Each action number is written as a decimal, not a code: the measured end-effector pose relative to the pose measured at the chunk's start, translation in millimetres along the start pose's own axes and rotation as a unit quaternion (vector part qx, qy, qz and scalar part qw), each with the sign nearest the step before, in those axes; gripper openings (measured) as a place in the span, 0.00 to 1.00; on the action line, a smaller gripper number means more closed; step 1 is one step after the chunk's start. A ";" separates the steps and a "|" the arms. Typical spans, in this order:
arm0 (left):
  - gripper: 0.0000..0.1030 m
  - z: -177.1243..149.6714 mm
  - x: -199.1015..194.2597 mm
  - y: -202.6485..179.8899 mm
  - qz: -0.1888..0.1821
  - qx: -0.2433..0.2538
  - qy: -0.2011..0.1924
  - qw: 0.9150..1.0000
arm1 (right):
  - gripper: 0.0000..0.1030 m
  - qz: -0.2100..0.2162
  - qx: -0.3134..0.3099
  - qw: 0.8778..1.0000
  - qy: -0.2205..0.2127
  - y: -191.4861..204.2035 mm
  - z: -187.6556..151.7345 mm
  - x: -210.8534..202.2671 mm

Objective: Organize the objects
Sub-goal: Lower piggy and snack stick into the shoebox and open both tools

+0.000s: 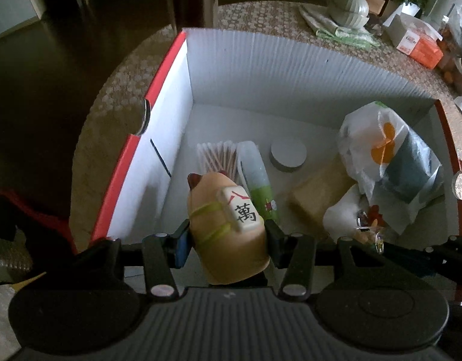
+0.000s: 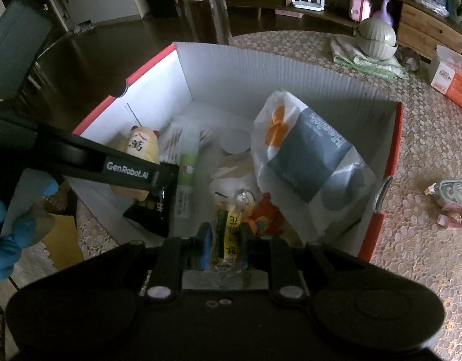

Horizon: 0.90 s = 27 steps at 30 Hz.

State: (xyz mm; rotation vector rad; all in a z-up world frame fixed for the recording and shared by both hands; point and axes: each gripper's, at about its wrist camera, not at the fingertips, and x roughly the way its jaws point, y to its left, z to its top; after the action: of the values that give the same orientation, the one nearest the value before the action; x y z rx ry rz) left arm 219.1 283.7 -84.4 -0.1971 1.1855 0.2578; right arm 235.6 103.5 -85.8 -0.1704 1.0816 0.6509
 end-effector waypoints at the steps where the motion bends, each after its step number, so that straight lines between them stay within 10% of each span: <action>1: 0.48 0.7 1.9 0.6 0.000 -0.002 0.001 1.000 | 0.20 -0.001 0.000 1.000 0.002 -0.1 -0.1 0.9; 27: 0.88 -10.2 -42.8 -4.8 -0.033 -0.041 -0.029 0.998 | 0.74 0.034 -0.014 0.998 -0.059 -2.0 -6.0 -83.3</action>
State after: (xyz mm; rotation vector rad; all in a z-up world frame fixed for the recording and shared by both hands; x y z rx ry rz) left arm 196.4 272.1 -48.3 -0.2978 1.1093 0.2532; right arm 206.8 65.3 -17.4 -0.1187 0.9680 0.7290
